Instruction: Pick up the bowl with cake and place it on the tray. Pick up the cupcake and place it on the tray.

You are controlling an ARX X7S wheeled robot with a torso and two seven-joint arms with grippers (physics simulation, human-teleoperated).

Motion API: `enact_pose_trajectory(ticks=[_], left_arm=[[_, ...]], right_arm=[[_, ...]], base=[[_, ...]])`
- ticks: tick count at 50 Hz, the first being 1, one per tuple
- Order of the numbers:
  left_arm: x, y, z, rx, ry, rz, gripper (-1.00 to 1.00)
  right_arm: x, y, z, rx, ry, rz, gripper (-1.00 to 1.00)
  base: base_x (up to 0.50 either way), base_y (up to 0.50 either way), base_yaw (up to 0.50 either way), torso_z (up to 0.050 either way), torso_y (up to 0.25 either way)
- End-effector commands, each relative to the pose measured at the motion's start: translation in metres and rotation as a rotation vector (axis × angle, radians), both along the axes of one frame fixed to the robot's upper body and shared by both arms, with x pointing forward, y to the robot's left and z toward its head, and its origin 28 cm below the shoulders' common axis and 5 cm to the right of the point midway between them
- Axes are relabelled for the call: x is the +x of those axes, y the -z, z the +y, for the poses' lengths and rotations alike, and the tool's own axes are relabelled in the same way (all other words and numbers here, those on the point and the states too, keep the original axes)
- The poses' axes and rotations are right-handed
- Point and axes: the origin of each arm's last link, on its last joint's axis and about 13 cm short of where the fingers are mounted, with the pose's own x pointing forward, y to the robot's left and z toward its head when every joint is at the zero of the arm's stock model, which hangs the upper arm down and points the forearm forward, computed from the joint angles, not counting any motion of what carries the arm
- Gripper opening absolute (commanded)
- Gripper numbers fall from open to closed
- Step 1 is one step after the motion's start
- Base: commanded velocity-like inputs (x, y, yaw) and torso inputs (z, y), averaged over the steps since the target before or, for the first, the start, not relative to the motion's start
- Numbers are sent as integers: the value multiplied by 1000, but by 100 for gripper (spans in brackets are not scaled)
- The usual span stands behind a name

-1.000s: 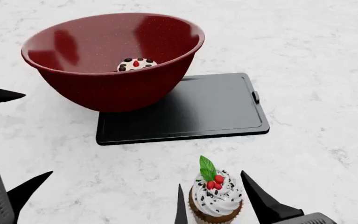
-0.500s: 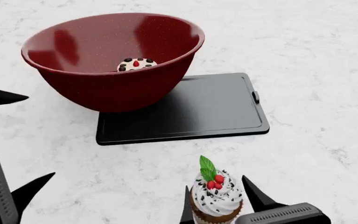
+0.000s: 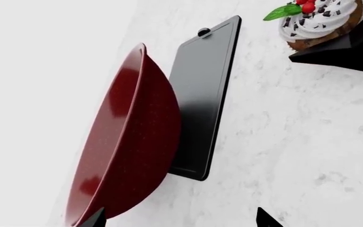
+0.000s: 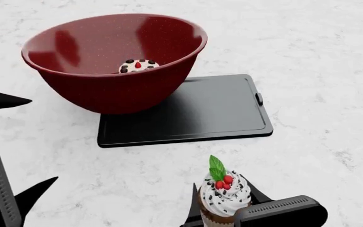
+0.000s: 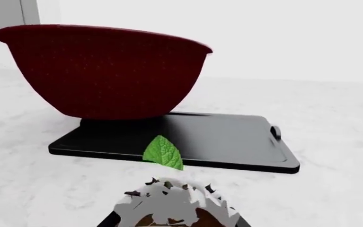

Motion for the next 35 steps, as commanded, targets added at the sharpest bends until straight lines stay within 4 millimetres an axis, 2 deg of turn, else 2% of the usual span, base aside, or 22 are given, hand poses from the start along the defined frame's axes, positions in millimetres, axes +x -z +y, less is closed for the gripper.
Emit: enact_pose_trajectory(ticks=[1, 3, 9, 13, 19, 35], left_arm=[[1, 1, -1, 0, 4, 2, 100], [3, 2, -1, 2, 5, 5, 100], [8, 5, -3, 3, 17, 18, 100], [11, 10, -4, -8, 31, 21, 100], [11, 11, -4, -10, 33, 25, 100], [11, 18, 0, -29, 21, 25, 100]], right_arm=[[-7, 16, 0, -29, -6, 102, -100], [-9, 8, 0, -19, -2, 72, -100], [-9, -39, -4, -3, 45, -37, -100], [-5, -54, -1, -39, 68, -67, -100], [7, -71, 1, -76, 83, -74, -100], [68, -106, 8, -105, 158, -21, -100]], base=[[0, 0, 0, 0, 0], [0, 0, 0, 0, 0], [0, 0, 0, 0, 0], [0, 0, 0, 0, 0], [0, 0, 0, 0, 0], [0, 0, 0, 0, 0]])
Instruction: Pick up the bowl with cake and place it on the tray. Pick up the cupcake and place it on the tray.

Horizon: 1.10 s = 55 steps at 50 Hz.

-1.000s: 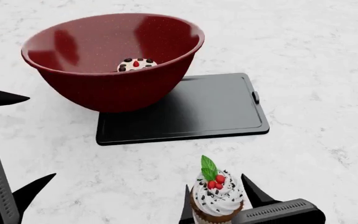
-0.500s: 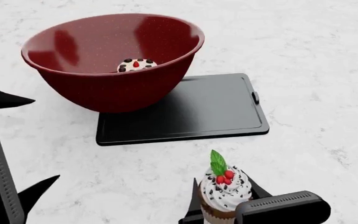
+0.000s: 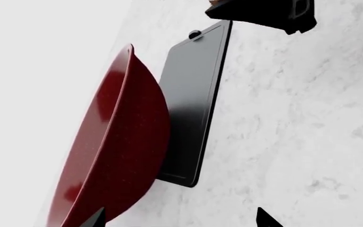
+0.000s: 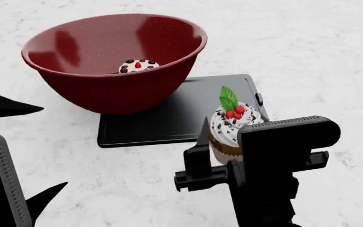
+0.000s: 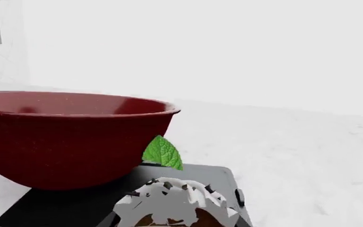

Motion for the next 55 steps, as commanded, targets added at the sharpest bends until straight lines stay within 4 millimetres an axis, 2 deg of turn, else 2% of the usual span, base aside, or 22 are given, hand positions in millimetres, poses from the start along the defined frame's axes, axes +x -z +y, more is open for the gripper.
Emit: enact_pose_trajectory(ticks=[1, 5, 8, 18, 20, 23, 27, 31, 35, 42, 48, 55], left_arm=[[1, 4, 2, -11, -5, 1, 100], [1, 4, 2, -13, -6, 0, 100], [1, 5, 2, -15, -5, -3, 100], [1, 5, 2, -15, -5, -3, 100], [0, 6, -1, -13, 5, -5, 100], [0, 4, -2, -7, 9, -7, 100], [1, 3, -3, -3, 10, -6, 100], [2, 3, -3, -1, 11, -3, 100], [1, 2, -3, -1, 8, -3, 100], [-1, 2, -4, 3, 7, -7, 100], [0, 2, -4, 4, 7, -4, 100], [0, 3, -3, 4, 4, 1, 100]], right_arm=[[33, -28, 4, -42, 48, 13, -100], [51, -35, 6, -24, 69, 51, -100], [63, -33, 5, -7, 152, 136, -100], [63, -33, 5, -7, 152, 136, -100], [64, -39, 5, -29, 124, 101, -100], [78, -51, 6, -57, 99, 64, -100], [98, -56, 4, -66, 116, 84, -100], [121, -51, -4, -41, 162, 113, -100], [135, -46, -8, -10, 168, 156, -100], [157, -38, -4, -70, 121, 264, -100], [169, -37, 1, -77, 74, 301, -100], [172, -30, 1, -67, 78, 339, -100]], base=[[0, 0, 0, 0, 0], [0, 0, 0, 0, 0], [0, 0, 0, 0, 0], [0, 0, 0, 0, 0], [0, 0, 0, 0, 0], [0, 0, 0, 0, 0], [0, 0, 0, 0, 0], [0, 0, 0, 0, 0], [0, 0, 0, 0, 0], [0, 0, 0, 0, 0], [0, 0, 0, 0, 0], [0, 0, 0, 0, 0]])
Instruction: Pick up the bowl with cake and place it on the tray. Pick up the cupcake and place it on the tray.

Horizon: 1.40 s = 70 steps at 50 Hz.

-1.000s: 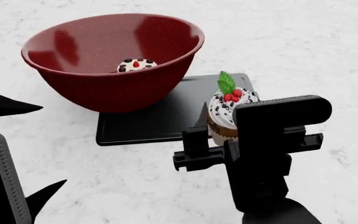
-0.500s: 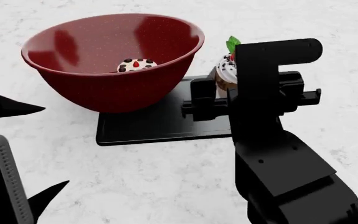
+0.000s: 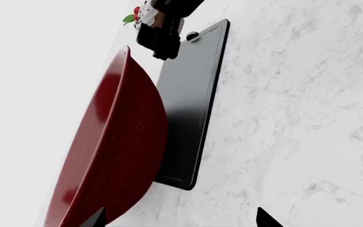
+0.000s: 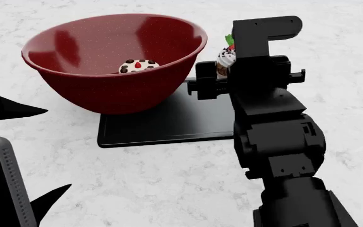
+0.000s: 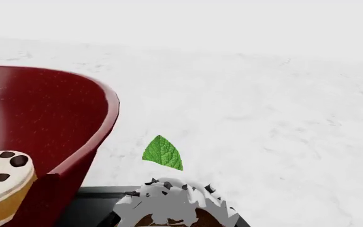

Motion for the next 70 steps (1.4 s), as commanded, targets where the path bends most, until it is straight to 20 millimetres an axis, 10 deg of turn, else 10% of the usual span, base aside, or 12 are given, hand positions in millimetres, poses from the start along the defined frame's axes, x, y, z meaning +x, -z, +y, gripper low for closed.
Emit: enact_pose_trajectory(ticks=[1, 60, 61, 70], left_arm=[[-1, 0, 0, 1, -3, 2, 100], [1, 2, 1, -3, -3, 10, 100], [1, 2, 1, -4, -3, 10, 100], [0, 1, 1, -10, -1, 7, 100]], right_arm=[[8, 5, 0, -37, -29, 64, -100], [-1, 45, 2, -44, -69, 179, -100], [-1, 45, 3, -42, -73, 182, 100], [-1, 44, 1, -44, -69, 186, 100]], base=[[0, 0, 0, 0, 0], [0, 0, 0, 0, 0], [0, 0, 0, 0, 0], [0, 0, 0, 0, 0]])
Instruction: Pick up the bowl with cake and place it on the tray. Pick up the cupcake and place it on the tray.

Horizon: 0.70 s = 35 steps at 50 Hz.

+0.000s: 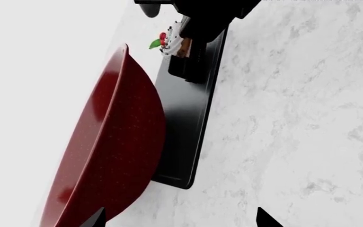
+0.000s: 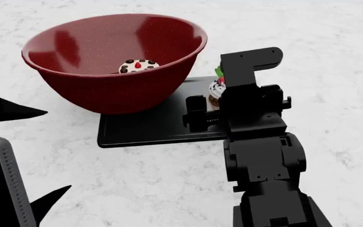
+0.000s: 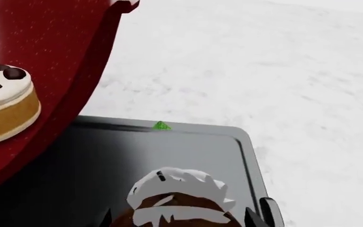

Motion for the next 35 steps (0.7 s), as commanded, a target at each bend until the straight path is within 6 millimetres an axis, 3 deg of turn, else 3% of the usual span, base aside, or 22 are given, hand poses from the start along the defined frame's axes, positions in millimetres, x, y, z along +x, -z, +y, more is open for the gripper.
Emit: enact_pose_trajectory(ticks=[1, 20, 35], left_arm=[[-1, 0, 0, -4, 1, -2, 100], [-1, 2, 0, -8, 1, -2, 100], [0, 0, -1, -5, 7, -2, 100]], right_arm=[[-2, 4, 0, -7, -5, 28, 100], [3, -16, -2, -29, 4, -52, 100], [-30, -27, -9, -13, -15, -124, 100]], base=[[0, 0, 2, 0, 0], [0, 0, 0, 0, 0], [0, 0, 0, 0, 0]])
